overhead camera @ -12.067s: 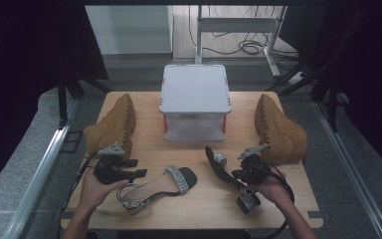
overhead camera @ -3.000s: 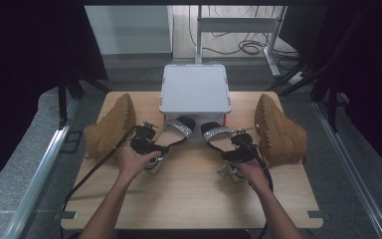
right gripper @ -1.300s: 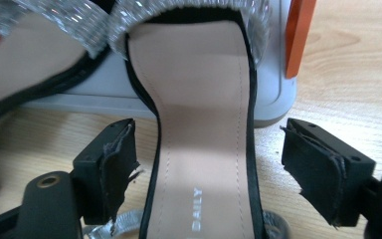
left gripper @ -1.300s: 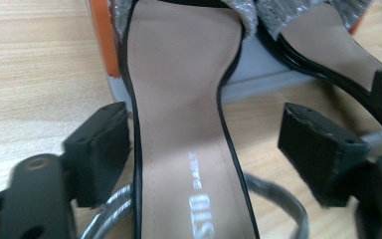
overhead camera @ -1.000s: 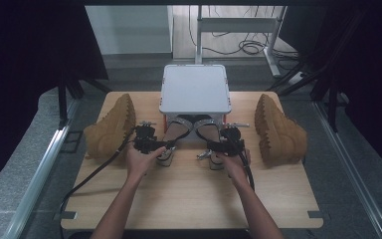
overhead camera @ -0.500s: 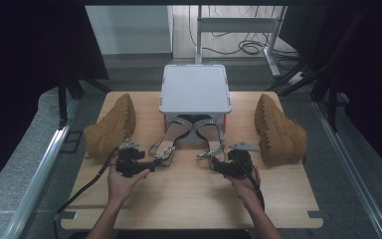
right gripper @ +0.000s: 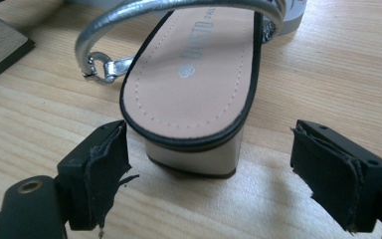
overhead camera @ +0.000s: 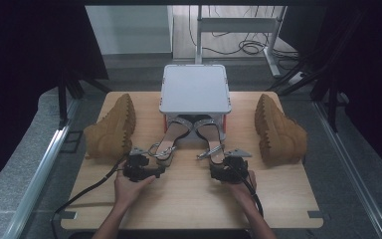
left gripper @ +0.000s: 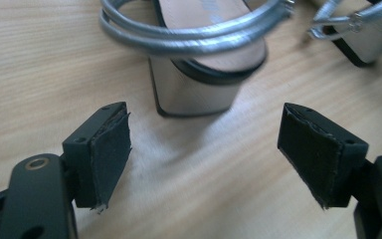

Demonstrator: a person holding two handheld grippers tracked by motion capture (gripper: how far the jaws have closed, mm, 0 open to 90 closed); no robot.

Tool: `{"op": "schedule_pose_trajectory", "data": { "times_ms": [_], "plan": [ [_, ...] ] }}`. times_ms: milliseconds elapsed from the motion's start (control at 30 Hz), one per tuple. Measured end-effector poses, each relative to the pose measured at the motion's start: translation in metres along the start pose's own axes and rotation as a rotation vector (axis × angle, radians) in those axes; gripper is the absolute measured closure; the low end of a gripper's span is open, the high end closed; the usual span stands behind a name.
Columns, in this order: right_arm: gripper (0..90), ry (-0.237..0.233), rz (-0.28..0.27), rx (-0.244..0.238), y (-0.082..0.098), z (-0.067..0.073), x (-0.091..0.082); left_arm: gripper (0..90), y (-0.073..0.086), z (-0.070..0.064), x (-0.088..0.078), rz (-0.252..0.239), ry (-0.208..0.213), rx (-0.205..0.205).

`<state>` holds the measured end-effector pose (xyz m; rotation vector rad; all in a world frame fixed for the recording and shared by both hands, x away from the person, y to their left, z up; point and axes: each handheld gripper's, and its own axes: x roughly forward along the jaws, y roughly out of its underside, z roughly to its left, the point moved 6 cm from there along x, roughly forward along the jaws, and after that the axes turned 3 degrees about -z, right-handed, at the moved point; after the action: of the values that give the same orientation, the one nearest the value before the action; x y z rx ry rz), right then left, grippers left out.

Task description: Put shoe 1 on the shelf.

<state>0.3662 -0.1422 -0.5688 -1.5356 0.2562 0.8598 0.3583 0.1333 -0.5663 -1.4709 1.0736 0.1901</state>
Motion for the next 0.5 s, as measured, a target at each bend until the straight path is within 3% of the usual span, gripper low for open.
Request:
{"op": "schedule_pose_trajectory", "data": {
  "times_ms": [133, 333, 467, 500],
  "plan": [
    [15.7, 0.013, -0.002, -0.005, -0.002, 0.0, 0.006, 20.9, -0.008, -0.006, 0.01, -0.007, -0.015, 0.034],
    [16.5, 0.013, -0.003, -0.002, -0.006, 0.005, 0.014, 22.7, -0.016, -0.01, 0.023, -0.017, -0.026, 0.038],
    [17.3, 0.018, -0.003, 0.006, -0.006, 0.006, 0.018, 31.1, -0.02, -0.01, 0.029, -0.036, -0.066, 0.047],
    [17.7, 0.019, -0.004, 0.013, -0.006, 0.006, 0.02, 34.1, -0.022, -0.008, 0.03, -0.043, -0.094, 0.044]
  ]
}}
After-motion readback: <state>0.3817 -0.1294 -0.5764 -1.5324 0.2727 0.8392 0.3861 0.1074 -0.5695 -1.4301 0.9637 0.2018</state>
